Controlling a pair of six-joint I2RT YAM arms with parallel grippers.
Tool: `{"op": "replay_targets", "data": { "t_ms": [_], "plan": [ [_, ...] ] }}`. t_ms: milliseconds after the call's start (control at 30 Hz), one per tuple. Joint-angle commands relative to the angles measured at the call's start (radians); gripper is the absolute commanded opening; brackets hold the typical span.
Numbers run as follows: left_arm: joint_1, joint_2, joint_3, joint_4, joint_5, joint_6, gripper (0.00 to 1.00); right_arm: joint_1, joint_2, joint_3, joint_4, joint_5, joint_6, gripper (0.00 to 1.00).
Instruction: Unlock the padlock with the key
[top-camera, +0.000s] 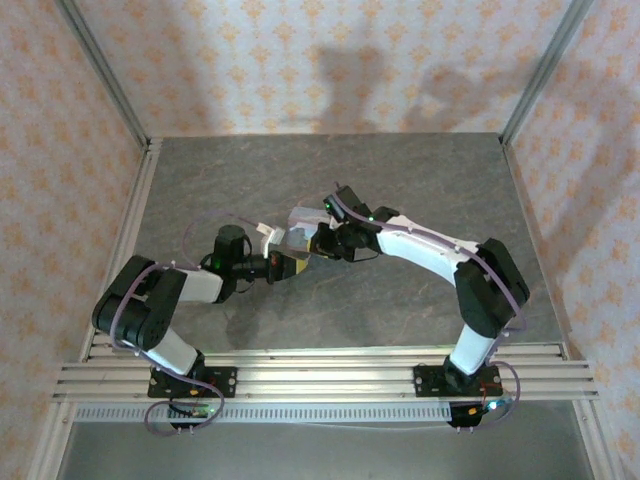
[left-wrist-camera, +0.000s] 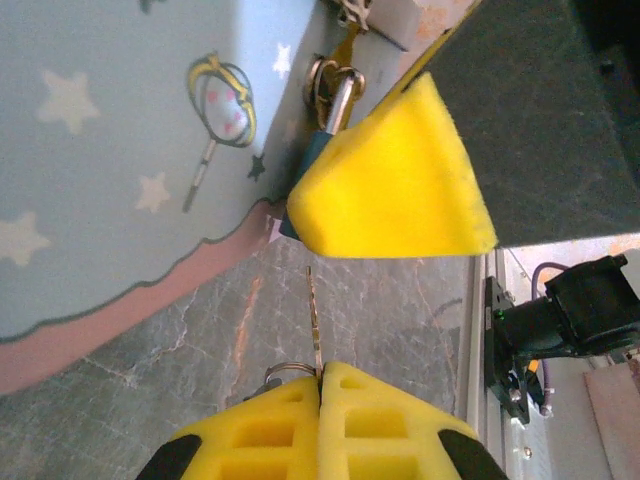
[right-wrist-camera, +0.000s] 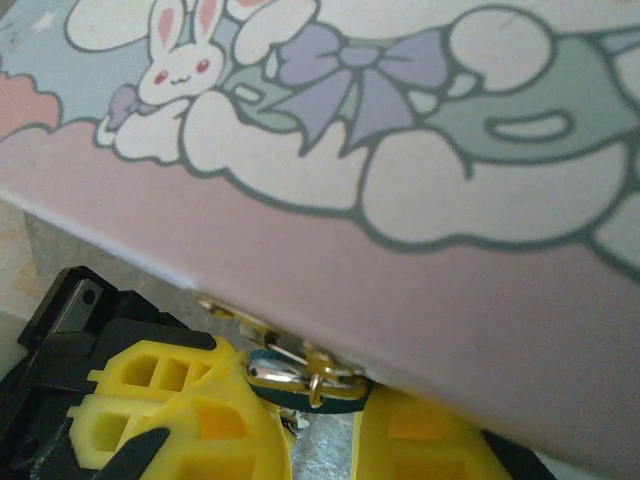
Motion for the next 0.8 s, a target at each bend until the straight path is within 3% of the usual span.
{"op": "replay_targets", "data": {
  "t_ms": [0, 767],
  "plan": [
    [0.002, -0.036, 0.022, -0.053, 0.028, 0.063, 0.0, -0.011, -0.065, -0.001, 0.026, -0.053, 0.002, 0.0],
    [-0.025, -0.044, 0.063, -0.085, 0.036, 0.104, 0.0, -0.042, -0.099, -0.017, 0.014, -0.151, 0.022, 0.0]
  ]
}}
